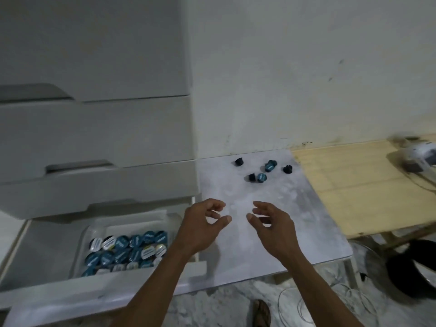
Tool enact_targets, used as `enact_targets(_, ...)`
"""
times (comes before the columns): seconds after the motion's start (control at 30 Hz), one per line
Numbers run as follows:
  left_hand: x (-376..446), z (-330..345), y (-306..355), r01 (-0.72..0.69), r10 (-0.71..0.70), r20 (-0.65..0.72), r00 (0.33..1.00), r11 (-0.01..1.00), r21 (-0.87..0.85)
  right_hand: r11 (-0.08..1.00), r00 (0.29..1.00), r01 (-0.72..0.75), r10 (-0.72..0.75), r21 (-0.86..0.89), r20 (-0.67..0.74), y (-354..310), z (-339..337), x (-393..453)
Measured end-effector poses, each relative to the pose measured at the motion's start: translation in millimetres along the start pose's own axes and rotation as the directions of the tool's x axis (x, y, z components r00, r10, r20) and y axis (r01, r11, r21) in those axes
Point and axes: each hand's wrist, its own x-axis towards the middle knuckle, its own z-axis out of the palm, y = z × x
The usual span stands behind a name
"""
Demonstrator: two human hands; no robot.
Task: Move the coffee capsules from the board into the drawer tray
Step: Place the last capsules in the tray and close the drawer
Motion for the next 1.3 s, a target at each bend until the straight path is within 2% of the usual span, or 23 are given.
enact_targets(0.13, 50.6, 52.4, 14.9, 0.017, -0.017, 0.013, 1.000, 1.000, 0.015, 0.999, 0.998, -0.034, 0.034, -0.007, -0.045, 35.5, -48.5, 55.8)
enact_targets(0.3, 112.4, 118.2, 16.2, 0.112, -0.112, -0.005, 0.994, 0.990, 0.085, 0.997, 0.998, -0.065, 0.064, -0.031, -0.021, 84.0, -90.1, 134.8)
enact_targets(0.4, 139.6, 146.7, 8.3, 0.169, -0.163, -0.065, 0.984, 0.981, 0.093, 0.995, 0.997, -0.070, 0.073, -0.074, 0.037, 105.3, -96.6, 175.2)
enact_targets(0.53, 175.5, 176.6, -11.3, 0.146, -0.128, -0.101, 0.987, 0.970, 0.195, 0.987, 0.991, -0.038, 0.057, -0.159, 0.120, 126.4, -80.2, 220.9)
enact_targets(0.7, 224.3, 201.8, -39.1, 0.068, -0.055, -0.043, 0.998, 0.921, 0.383, 0.966, 0.979, 0.100, -0.052, -0.237, 0.199, 156.7, -45.0, 256.3)
enact_targets(0.87, 244.6, 221.8, -71.4, 0.049, -0.046, -0.018, 0.999, 0.886, 0.460, 0.915, 0.942, 0.271, -0.189, -0.298, 0.278, 189.5, -15.8, 272.7)
enact_targets(1.07, 253.3, 227.5, -92.2, -0.002, 0.072, -0.195, 0.978, 0.941, 0.338, 0.850, 0.901, 0.432, -0.391, -0.302, 0.188, 225.4, 5.9, 284.1)
enact_targets(1.2, 248.6, 227.9, -99.3, -0.024, 0.096, -0.337, 0.937, 0.977, 0.212, 0.847, 0.895, 0.440, -0.442, -0.300, 0.066, 229.7, 14.2, 282.5)
enact_targets(1.3, 244.8, 230.1, -109.4, -0.041, 0.121, -0.377, 0.918, 0.976, 0.214, 0.837, 0.885, 0.444, -0.465, -0.321, 0.014, 229.4, 18.9, 281.0)
